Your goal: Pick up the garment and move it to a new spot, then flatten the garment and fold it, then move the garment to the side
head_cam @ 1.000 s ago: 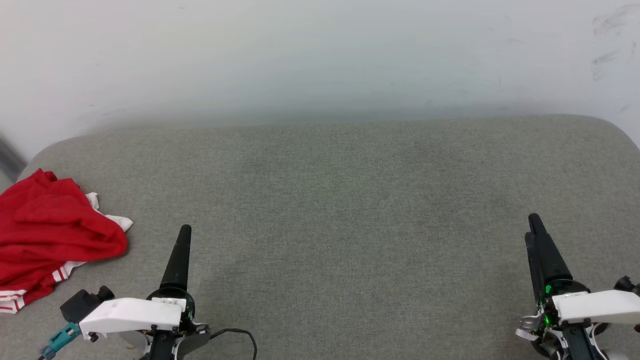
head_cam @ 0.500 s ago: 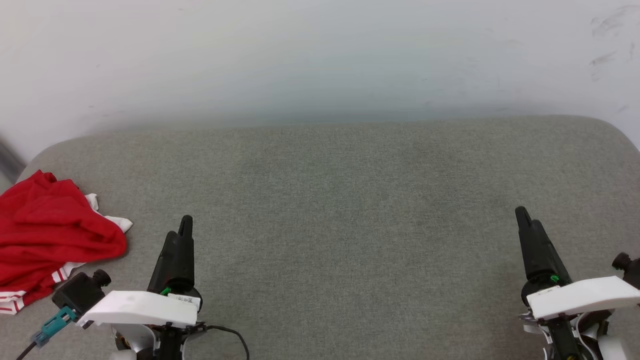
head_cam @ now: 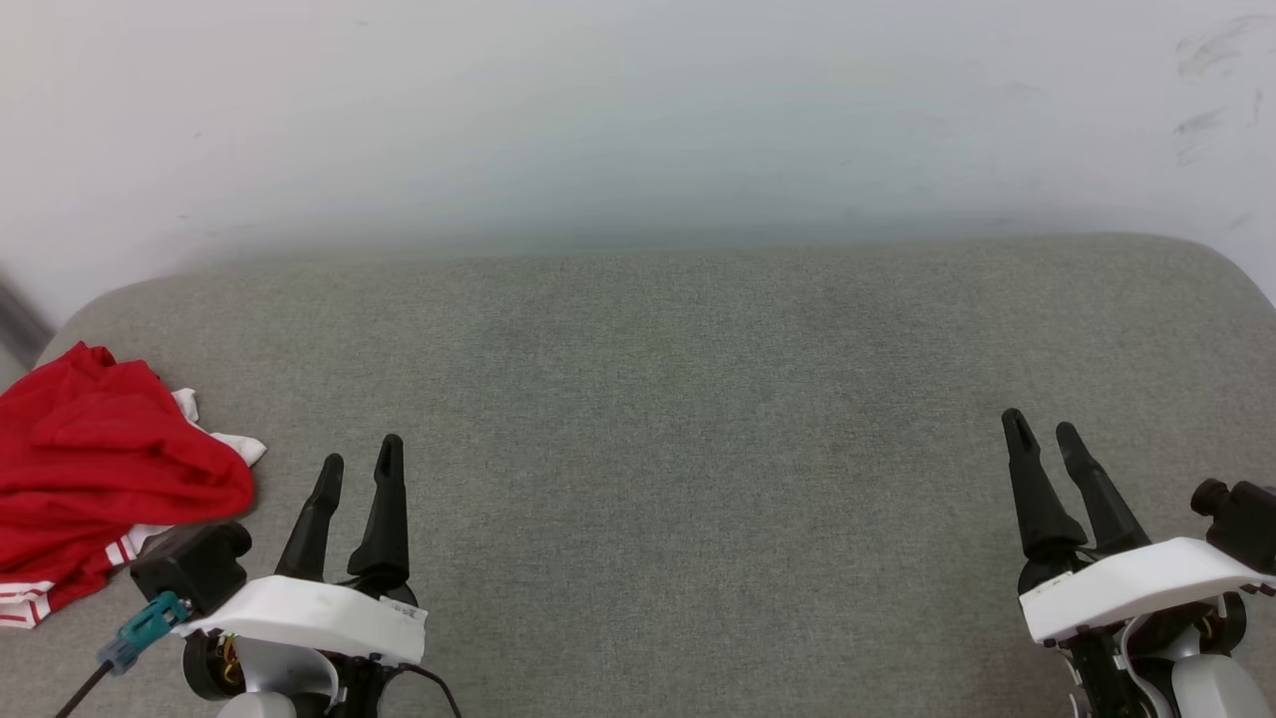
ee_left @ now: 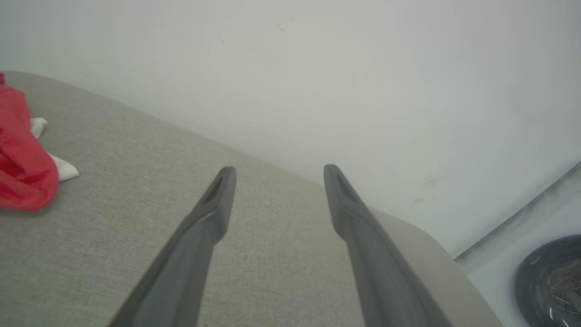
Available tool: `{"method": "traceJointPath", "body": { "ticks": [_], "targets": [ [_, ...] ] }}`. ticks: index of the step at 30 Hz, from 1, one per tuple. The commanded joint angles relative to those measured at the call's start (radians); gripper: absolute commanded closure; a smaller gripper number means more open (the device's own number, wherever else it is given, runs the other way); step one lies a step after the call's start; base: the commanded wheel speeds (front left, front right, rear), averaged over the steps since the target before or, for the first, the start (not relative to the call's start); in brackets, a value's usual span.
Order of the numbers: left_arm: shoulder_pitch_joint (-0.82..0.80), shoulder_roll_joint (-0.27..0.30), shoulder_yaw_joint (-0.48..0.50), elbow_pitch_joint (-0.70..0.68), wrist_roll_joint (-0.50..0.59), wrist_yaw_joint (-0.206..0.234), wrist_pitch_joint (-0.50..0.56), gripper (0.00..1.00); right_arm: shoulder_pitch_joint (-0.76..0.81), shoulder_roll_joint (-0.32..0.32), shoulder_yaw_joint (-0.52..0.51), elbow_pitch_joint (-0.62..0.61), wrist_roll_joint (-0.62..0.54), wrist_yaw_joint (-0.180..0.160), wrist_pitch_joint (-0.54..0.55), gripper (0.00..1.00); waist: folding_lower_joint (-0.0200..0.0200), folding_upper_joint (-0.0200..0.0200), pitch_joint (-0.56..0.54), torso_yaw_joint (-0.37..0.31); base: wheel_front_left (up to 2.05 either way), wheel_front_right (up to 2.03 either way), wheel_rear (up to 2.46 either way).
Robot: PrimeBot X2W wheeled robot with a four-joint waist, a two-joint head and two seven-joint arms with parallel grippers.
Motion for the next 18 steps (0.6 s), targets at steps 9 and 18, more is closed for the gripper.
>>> {"method": "traceJointPath", "body": {
  "ticks": [9, 18],
  "targets": [
    [-0.005, 0.031, -0.038, -0.017, 0.152, 0.025, -0.033, 0.00, -0.017, -0.016, 0.007, -0.015, -0.136, 0.000, 0.003, 0.00, 0.0000, 0.0000, -0.004, -0.001, 0.00, 0.00, 0.00],
    [-0.004, 0.048, -0.068, -0.006, 0.244, 0.046, -0.055, 0.00, -0.014, -0.013, 0.009, -0.015, -0.246, 0.000, 0.009, 0.00, 0.0000, 0.0000, -0.009, -0.003, 0.00, 0.00, 0.00]
  ]
}}
